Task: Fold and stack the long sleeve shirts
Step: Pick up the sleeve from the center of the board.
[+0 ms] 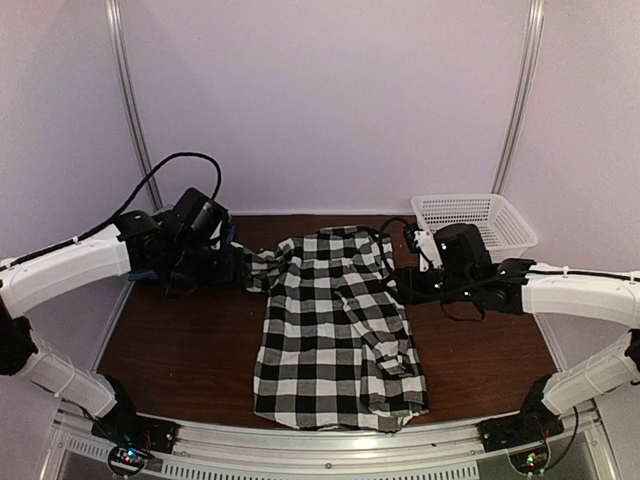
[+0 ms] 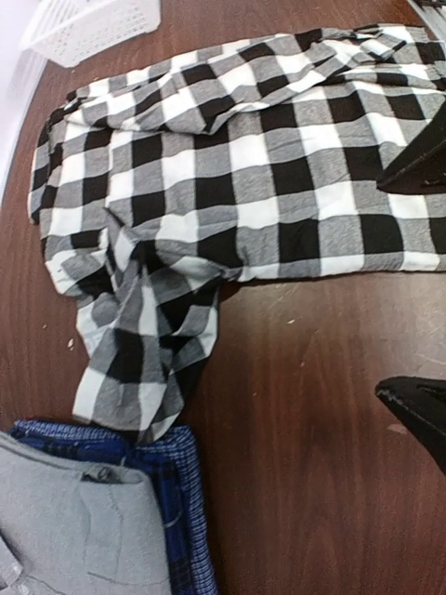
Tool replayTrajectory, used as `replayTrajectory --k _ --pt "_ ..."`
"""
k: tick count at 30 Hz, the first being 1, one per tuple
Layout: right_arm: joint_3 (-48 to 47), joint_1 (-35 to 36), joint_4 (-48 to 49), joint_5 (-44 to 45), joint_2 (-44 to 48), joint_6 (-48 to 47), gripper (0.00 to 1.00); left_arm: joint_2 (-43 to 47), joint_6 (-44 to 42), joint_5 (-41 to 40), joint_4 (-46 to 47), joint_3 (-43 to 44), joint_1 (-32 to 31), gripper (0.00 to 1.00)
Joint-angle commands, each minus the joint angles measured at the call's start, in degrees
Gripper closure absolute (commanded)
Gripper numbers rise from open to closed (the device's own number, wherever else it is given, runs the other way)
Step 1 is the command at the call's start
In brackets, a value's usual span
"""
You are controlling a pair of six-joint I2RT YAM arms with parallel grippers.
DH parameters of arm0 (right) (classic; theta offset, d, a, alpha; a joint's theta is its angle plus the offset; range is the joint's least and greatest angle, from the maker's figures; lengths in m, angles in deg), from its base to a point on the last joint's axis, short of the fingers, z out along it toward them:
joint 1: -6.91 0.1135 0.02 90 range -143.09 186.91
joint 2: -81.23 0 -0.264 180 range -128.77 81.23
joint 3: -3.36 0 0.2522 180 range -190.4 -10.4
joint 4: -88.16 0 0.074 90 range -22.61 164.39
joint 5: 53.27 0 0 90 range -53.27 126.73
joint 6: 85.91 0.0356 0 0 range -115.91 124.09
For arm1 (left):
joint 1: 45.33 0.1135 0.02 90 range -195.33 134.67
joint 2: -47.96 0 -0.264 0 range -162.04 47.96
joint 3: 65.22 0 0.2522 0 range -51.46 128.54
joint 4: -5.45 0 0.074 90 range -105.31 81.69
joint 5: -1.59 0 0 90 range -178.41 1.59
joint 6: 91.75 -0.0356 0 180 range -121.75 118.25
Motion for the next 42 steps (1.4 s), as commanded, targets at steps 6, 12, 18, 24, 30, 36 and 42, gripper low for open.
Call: replayTrajectory --k 6,12,18,24,30,36,42 --pt "-0.7 0.3 -1.9 1.6 5.7 -1.0 0.45 -11.5 -11.5 4.5 10.0 8.5 11.7 0.32" --pt "-0.3 0.3 -3.6 3.6 8.5 -1.6 0.44 -23.5 -16.8 10.7 10.0 19.1 11.6 0.33" --pt "-0.4 0.3 -5.1 4.5 10.9 -1.9 0.43 -32.0 -22.3 11.6 9.1 27.4 9.9 0.33" --pt "-0.3 0.3 -5.9 5.1 12.1 -1.9 0.42 -41.6 -26.8 8.7 4.0 37.2 7.2 0.33" --pt "0.0 0.3 -6.3 5.1 12.9 -1.5 0.42 -47.2 -28.7 6.9 2.5 40.9 6.7 0.33" --pt "0.2 0.3 -6.3 5.2 13.1 -1.3 0.42 -50.5 -29.5 4.1 2.6 41.8 6.7 0.37" --pt "1.1 0.3 -5.4 4.6 13.1 -0.8 0.42 -51.7 -28.8 1.6 2.6 42.0 6.7 0.58"
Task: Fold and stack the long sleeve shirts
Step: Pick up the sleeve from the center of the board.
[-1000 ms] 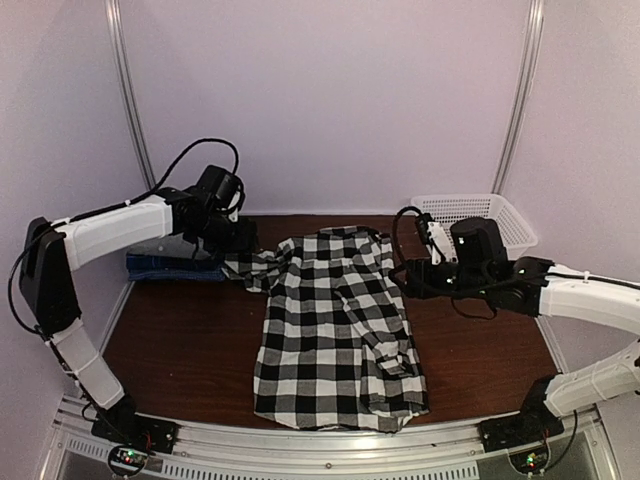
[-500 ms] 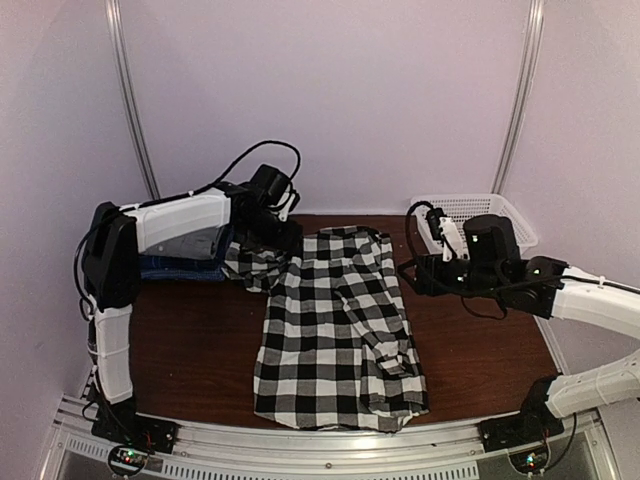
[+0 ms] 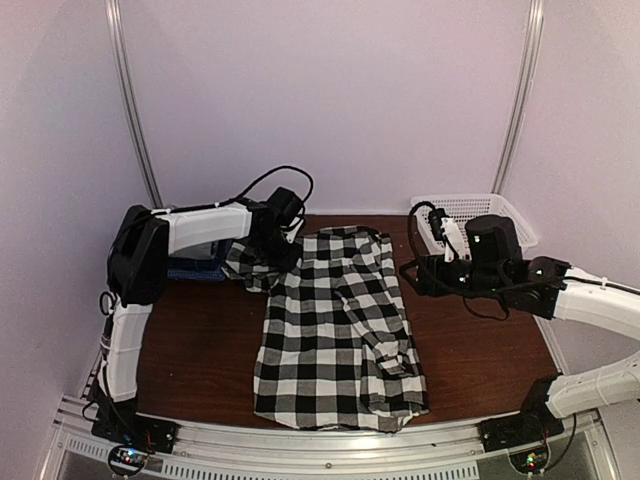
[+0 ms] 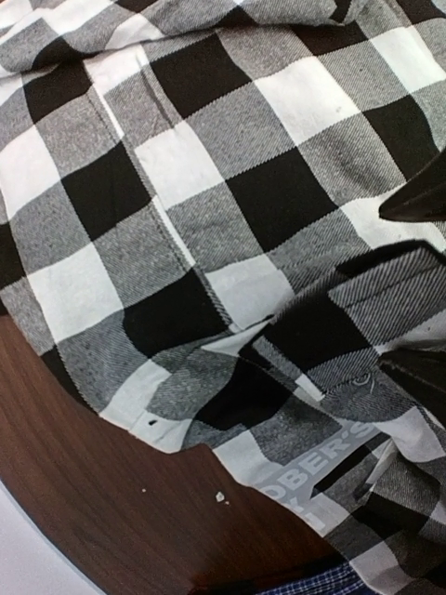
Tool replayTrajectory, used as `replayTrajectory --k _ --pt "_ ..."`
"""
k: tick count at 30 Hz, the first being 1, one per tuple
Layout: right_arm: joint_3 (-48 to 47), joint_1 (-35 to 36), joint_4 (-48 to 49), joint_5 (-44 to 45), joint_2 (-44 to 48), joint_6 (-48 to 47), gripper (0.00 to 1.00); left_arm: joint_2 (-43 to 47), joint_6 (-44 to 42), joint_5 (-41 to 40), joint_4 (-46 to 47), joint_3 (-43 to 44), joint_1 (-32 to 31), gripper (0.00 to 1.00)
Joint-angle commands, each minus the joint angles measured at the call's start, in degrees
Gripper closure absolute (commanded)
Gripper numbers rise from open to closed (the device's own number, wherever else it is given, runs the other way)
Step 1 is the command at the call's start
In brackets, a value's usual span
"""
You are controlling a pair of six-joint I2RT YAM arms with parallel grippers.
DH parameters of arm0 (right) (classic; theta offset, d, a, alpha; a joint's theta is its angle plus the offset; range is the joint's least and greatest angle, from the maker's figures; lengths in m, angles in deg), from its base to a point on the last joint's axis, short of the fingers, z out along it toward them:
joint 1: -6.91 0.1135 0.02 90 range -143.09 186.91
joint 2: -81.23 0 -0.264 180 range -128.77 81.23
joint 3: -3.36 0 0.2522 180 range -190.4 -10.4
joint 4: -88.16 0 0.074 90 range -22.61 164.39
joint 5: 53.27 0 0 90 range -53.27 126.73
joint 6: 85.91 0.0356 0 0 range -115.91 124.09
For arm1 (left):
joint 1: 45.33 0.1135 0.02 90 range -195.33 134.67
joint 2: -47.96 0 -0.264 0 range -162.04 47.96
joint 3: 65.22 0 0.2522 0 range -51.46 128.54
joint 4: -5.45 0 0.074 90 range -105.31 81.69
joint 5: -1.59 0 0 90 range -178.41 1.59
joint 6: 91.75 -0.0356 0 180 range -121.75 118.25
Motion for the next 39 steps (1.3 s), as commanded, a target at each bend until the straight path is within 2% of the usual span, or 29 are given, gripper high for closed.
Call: replayTrajectory --k 1,4,7,13,19,22,31,39 --pt "1.3 0.3 1.1 0.9 1.2 0.6 0.41 0.0 -0.1 -3.2 0.3 1.4 0.2 0.64" --pt "2.2 0.3 1.7 0.9 1.4 0.8 0.4 2.0 0.6 -4.6 0.3 0.8 0.2 0.81" --pt "3.1 0.3 2.7 0.8 1.5 1.0 0.39 5.0 0.9 -5.6 0.7 -0.1 0.2 0.88" --pt "4.4 0.3 5.3 0.0 1.0 2.0 0.36 12.6 0.6 -6.6 2.8 -3.4 0.2 0.92" --pt "5.8 0.3 9.8 -0.7 1.5 2.3 0.34 19.8 0.2 -3.2 4.2 -6.7 0.2 0.93" --pt "6.3 0.3 12.4 -1.2 1.7 2.1 0.32 23.1 -0.4 1.6 5.9 -8.9 0.2 0.93" --pt "4.7 0.3 19.7 -4.3 0.7 -5.0 0.24 31.0 -7.1 23.6 10.5 -15.4 0.2 0.93" --pt "-0.3 0.4 23.1 -17.6 -6.3 -11.7 0.2 31.6 -10.9 41.9 10.6 -18.4 0.2 0.92"
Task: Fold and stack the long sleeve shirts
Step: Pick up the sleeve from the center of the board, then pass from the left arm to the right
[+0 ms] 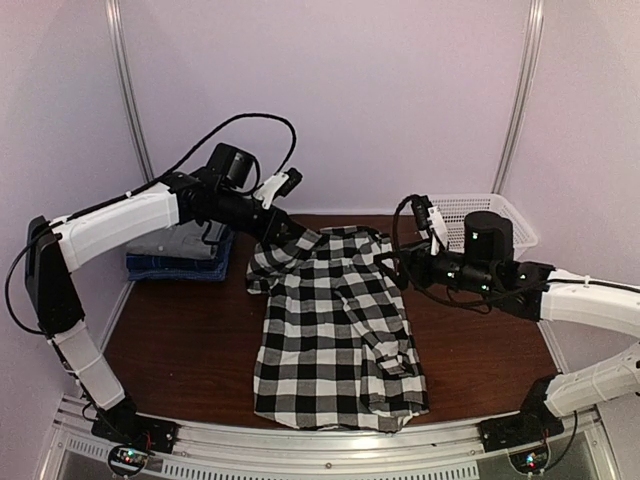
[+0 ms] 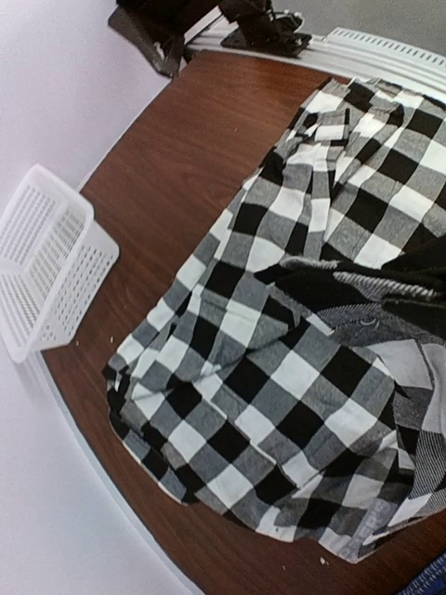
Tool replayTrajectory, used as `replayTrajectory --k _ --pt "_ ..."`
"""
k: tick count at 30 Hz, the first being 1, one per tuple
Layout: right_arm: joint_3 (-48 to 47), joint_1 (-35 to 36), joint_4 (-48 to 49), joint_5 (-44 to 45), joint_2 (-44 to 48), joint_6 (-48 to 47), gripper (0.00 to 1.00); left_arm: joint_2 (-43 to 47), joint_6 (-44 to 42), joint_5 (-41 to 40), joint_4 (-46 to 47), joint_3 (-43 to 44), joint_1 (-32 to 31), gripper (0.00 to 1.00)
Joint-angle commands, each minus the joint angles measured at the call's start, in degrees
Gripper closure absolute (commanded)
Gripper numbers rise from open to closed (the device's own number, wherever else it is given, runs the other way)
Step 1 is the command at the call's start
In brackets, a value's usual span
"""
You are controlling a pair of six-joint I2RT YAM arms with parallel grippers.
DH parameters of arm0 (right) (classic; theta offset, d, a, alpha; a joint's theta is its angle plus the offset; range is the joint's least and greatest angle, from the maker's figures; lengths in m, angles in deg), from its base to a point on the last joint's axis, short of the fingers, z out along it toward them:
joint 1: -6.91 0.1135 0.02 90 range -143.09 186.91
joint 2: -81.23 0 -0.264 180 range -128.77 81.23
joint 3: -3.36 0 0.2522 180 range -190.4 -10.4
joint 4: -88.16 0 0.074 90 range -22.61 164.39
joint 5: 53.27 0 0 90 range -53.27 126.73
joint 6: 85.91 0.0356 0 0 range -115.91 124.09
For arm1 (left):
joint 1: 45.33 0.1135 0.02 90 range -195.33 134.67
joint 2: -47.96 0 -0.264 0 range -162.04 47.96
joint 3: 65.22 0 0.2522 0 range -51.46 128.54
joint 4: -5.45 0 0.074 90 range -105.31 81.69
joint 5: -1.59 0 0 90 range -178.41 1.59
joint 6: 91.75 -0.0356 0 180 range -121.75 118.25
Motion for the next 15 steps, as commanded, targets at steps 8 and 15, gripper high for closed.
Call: replayTrajectory --k 8,15 --pt "-8.8 0.4 9.3 -14.3 -11.6 -6.2 0.2 0.3 -5.3 24.0 2.9 -4.0 -0.2 0.89" --pt "-14.2 0.5 11.4 -20.1 -21.1 -6.4 0.26 -0.8 -6.2 27.5 2.9 -4.8 -0.4 0.89"
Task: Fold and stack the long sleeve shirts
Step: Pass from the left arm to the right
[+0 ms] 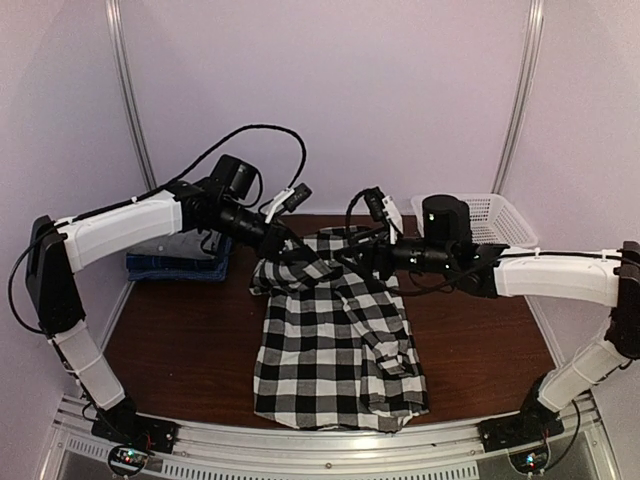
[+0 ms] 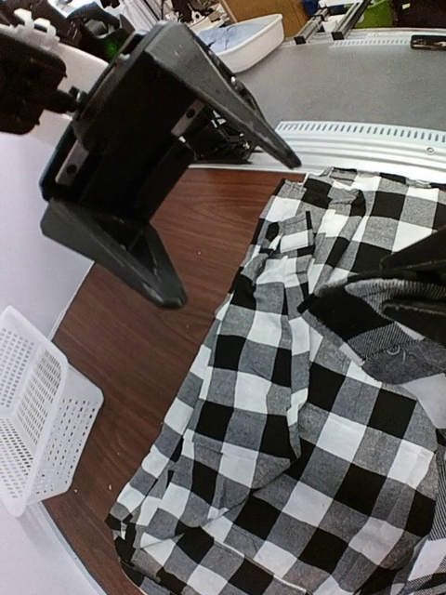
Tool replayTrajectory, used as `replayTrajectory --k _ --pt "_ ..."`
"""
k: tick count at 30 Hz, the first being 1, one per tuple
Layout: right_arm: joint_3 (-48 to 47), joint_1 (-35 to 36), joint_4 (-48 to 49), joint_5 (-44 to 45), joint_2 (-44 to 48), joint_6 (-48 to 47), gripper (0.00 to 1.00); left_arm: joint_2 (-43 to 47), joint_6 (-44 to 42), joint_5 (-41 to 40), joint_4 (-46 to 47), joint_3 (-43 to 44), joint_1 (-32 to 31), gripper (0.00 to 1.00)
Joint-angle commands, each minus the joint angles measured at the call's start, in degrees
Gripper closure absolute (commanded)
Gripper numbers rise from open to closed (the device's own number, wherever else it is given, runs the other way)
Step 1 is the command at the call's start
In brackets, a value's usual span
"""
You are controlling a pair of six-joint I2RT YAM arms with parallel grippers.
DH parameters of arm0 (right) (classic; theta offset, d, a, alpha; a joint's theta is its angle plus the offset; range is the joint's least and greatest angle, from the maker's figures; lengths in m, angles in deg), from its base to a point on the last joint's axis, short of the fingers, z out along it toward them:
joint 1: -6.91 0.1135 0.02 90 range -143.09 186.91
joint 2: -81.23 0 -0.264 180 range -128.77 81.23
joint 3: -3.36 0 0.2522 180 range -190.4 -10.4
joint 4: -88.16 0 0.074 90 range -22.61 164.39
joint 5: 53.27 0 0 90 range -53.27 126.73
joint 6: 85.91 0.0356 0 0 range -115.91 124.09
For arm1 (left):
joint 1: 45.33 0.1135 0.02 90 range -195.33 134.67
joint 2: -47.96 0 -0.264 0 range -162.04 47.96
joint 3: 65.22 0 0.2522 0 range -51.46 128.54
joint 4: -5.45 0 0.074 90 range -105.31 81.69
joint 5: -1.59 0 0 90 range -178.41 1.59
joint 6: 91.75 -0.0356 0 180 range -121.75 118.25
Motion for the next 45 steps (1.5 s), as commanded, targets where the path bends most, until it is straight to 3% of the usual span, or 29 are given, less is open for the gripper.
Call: replayTrajectory --k 1,16,18,25,27,34,40,45 --pt "-3.5 0.6 3.5 -5.9 -4.3 -0.3 0.27 -0.8 -1.9 4.8 2.6 -0.9 -0.3 0.89" --pt "-10.9 3.8 1.6 -8.1 -15.2 -1.4 0.43 -1.1 -2.1 6.0 2.5 -0.9 -0.4 0.9" --pt "-11.1 3.8 1.7 -8.1 -15.2 -1.2 0.5 -0.9 -2.0 5.7 2.6 -1.0 -0.4 0.9" --pt "-11.3 3.8 1.0 -8.2 -15.4 -0.7 0.9 0.0 -0.1 2.6 4.9 -1.3 -0.4 0.89" --pt "-11.3 3.8 1.0 -8.0 -15.0 -0.4 0.99 0.5 1.5 0.5 6.5 -1.8 -0.4 0.84" --pt "-13.6 3.1 -3.9 1.3 -13.2 1.3 1.0 7.6 11.8 -12.1 14.0 -7.4 -0.4 0.63" --pt "-16.8 0.3 -6.3 6.2 -13.6 3.9 1.0 18.4 19.9 -21.0 15.1 -15.5 -0.4 0.58" --pt "-20.1 -2.6 -6.5 6.4 -15.9 6.3 1.0 25.9 27.0 -29.9 10.9 -24.6 -0.4 0.55"
